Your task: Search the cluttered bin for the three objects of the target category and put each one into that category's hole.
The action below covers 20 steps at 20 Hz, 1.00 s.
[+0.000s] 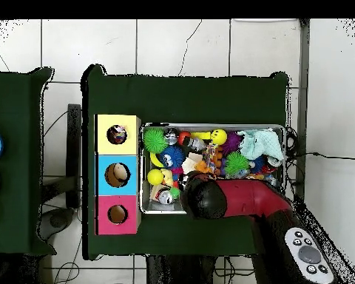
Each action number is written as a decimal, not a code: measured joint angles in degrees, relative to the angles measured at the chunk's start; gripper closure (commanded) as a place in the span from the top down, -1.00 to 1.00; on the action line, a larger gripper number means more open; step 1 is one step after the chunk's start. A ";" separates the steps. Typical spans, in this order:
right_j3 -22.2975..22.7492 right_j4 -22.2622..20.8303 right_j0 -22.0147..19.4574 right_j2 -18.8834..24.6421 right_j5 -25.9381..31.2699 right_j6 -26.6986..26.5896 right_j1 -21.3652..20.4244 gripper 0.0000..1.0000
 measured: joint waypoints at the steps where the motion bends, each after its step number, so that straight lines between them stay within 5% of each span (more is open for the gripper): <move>1: -0.33 -0.19 0.45 -0.57 0.00 0.00 -0.03 -1.00; 13: -4.52 -0.85 1.79 -5.69 0.00 0.00 1.07 -1.00; 14: -5.17 -0.85 0.64 -5.69 0.00 0.00 1.77 1.00; 20: -5.90 -0.85 -0.74 -5.66 0.00 0.00 2.80 1.00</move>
